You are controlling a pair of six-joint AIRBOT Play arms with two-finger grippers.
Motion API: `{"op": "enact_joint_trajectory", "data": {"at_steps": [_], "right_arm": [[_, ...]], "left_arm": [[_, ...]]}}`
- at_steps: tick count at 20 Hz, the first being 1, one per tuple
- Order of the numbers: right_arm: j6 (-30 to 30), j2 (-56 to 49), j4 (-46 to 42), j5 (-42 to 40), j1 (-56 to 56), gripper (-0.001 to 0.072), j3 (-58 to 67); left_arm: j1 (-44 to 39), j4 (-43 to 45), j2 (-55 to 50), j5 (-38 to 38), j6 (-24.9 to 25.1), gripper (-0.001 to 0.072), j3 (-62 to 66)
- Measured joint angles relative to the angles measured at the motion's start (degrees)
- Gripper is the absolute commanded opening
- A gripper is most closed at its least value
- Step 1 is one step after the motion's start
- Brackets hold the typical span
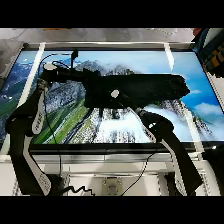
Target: Fold the clothes and pants, and hang the long-sleeved shirts on hangers.
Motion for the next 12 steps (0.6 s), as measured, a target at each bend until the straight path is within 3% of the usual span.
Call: {"op": "enact_joint_trajectory", "data": {"at_steps": [3, 8, 9, 10, 12], "right_arm": [[6.8, 2.7, -9.1, 1.0, -1.8, 0.0251, 0.0], [18.3, 7.1, -31.6, 20.6, -7.6, 0.025, -0.1], [19.8, 8.0, -35.7, 25.2, -8.8, 0.0219, -0.1], [21.0, 8.9, -39.5, 29.5, -9.9, 0.0127, -0.1], [22.2, 11.1, -46.2, 35.6, -12.1, 0.0121, -0.1]], "left_arm": [[-1.2, 0.9, 0.0, 1.7, -0.9, 0.0017, 0.2], [-2.0, 1.6, 0.0, 3.7, -1.3, 0.0017, 0.2], [-2.3, 1.5, 0.0, 4.4, -1.3, 0.0017, 0.2], [-2.6, 1.6, 0.0, 4.9, -1.3, 0.0017, 0.2], [-3.6, 1.6, -0.5, 5.5, -1.3, 0.0017, 0.2]]}}
